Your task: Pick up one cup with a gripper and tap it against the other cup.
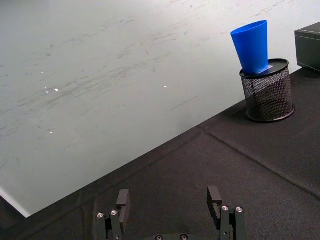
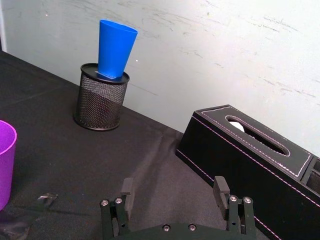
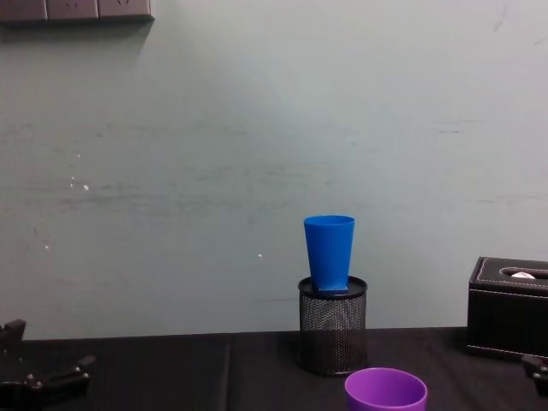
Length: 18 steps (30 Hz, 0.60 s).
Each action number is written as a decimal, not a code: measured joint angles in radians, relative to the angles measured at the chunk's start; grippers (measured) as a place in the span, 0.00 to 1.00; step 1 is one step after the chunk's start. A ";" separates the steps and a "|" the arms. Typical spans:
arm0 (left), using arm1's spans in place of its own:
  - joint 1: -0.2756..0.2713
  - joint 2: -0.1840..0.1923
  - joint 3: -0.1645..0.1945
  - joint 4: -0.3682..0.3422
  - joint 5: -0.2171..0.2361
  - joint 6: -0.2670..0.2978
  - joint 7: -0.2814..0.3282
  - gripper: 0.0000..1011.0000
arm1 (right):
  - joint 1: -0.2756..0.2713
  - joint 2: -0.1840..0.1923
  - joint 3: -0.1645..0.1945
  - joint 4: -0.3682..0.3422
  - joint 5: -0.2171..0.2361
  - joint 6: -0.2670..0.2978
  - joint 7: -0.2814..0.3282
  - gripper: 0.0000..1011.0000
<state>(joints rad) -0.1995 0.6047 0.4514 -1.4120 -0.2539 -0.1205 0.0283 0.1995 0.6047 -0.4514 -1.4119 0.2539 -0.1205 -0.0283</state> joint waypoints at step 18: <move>0.000 0.000 0.000 0.000 0.000 0.000 0.000 1.00 | -0.059 0.048 0.087 -0.076 0.177 -0.063 0.227 0.99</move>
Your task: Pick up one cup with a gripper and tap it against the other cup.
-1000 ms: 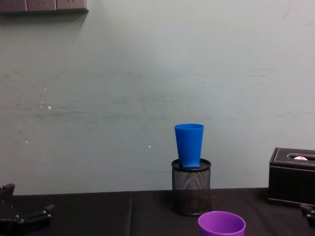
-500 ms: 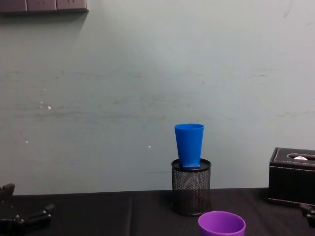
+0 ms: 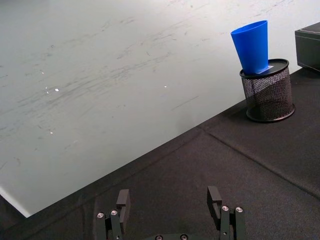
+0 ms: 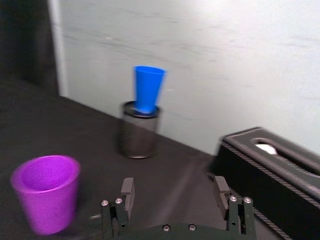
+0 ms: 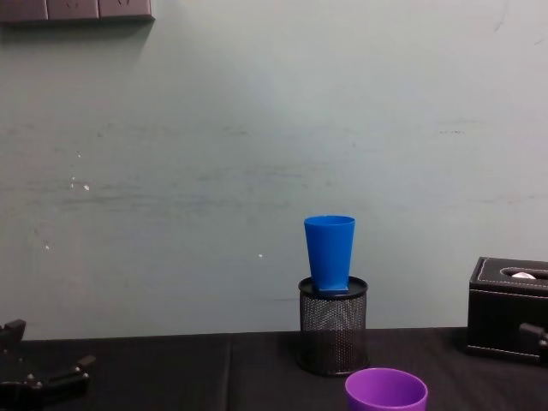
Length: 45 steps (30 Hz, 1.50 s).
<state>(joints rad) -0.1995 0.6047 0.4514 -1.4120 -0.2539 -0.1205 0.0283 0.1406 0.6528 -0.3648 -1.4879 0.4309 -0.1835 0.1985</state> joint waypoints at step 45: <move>0.000 0.000 0.000 0.000 0.000 0.000 0.000 1.00 | 0.210 -0.115 -0.128 0.275 0.028 0.039 0.548 0.99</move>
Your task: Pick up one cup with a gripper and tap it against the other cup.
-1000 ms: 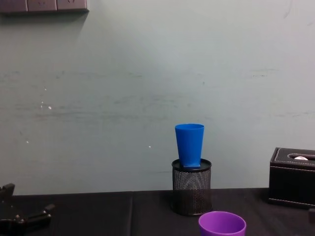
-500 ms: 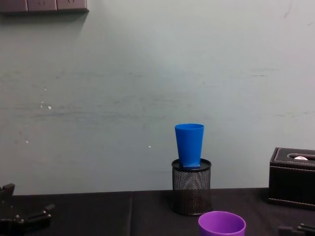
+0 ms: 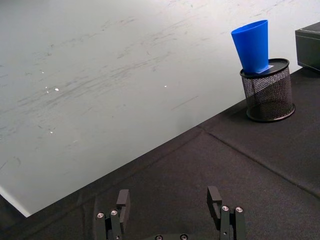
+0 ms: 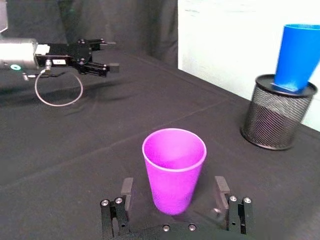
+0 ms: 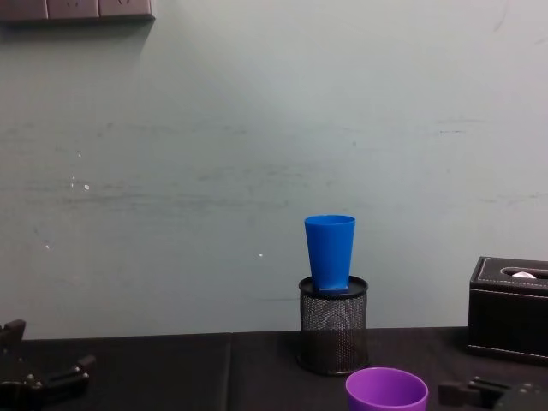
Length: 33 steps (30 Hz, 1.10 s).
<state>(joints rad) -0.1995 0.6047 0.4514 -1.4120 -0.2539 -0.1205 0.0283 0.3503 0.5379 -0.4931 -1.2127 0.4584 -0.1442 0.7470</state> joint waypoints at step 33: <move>0.000 0.000 0.000 0.000 0.000 0.000 0.000 1.00 | 0.107 -0.129 -0.039 0.154 -0.035 -0.063 0.029 0.99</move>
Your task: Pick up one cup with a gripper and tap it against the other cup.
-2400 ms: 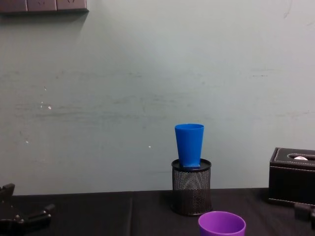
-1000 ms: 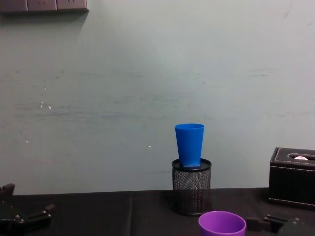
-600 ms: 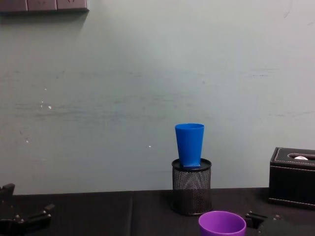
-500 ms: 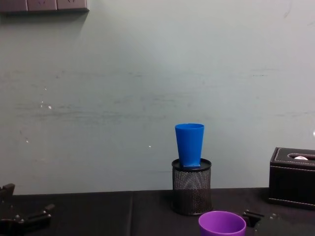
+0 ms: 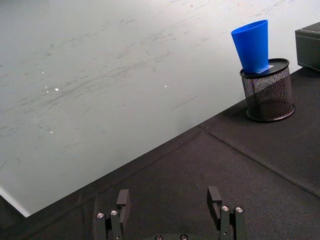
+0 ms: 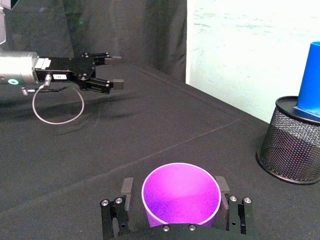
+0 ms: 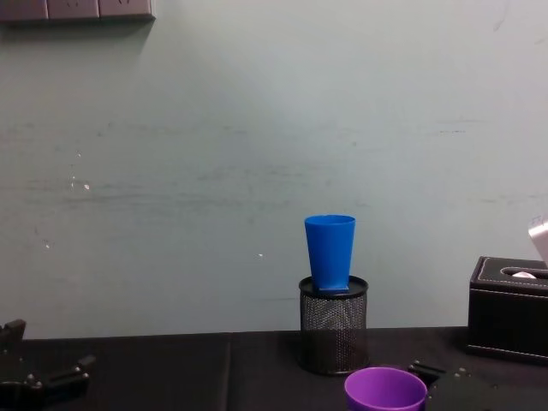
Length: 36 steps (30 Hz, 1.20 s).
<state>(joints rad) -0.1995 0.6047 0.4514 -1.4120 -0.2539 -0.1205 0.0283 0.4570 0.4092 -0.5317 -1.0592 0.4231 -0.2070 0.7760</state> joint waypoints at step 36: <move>0.000 0.000 0.000 0.000 0.000 0.000 0.000 1.00 | -0.002 0.002 0.002 -0.002 0.007 0.008 -0.001 0.77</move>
<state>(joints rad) -0.1995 0.6047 0.4514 -1.4120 -0.2539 -0.1205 0.0283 0.4551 0.4108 -0.5295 -1.0609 0.4304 -0.1988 0.7746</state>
